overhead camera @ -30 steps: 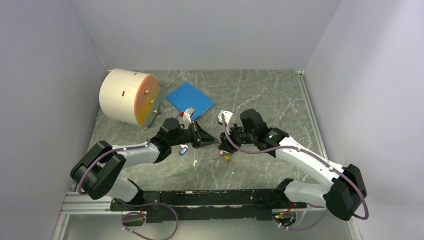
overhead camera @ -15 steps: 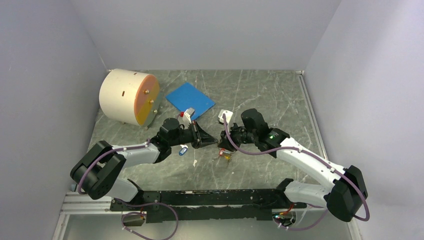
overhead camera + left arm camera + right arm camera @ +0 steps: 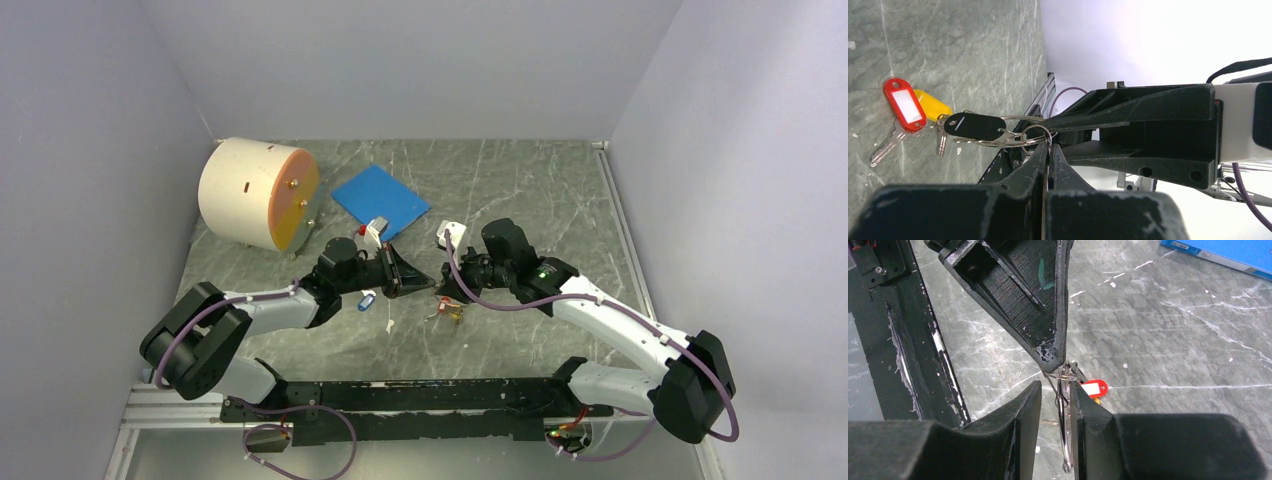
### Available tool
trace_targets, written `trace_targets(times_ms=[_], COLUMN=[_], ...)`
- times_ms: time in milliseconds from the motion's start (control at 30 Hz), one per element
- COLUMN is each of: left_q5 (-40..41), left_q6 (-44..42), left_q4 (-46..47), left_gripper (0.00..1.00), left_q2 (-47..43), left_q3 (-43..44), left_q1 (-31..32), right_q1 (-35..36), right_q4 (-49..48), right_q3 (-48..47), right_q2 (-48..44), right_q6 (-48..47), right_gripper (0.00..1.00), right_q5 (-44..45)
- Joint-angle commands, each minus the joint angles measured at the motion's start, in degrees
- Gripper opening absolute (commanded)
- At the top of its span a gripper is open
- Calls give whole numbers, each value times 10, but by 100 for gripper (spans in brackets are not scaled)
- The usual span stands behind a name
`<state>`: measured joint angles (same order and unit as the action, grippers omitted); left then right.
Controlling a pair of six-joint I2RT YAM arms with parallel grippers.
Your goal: Remove the keys from the keyring
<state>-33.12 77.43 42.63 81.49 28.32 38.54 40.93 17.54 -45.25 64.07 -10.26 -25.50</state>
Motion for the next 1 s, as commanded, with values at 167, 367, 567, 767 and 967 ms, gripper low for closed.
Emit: trace_targets(times_ms=[167, 367, 567, 767, 967], left_q5=[-2, 1, 1, -1, -2], left_q6=[11, 4, 4, 7, 4], left_q4=[52, 41, 42, 46, 42], left_gripper=[3, 2, 3, 3, 3], left_q2=[-19, -29, -32, -27, -27], left_q3=[-4, -3, -4, -4, 0], left_q1=[-2, -2, -1, -1, 0], right_q1=[1, 2, 1, 2, 2], right_q4=[-18, -25, -47, -65, -73], right_q3=[5, 9, 19, 24, 23], right_q2=[-7, -7, -20, -28, -31], right_q6=[-8, -5, 2, 11, 16], right_gripper=[30, 28, 23, 23, 24], right_q5=[0, 3, -1, -6, -13])
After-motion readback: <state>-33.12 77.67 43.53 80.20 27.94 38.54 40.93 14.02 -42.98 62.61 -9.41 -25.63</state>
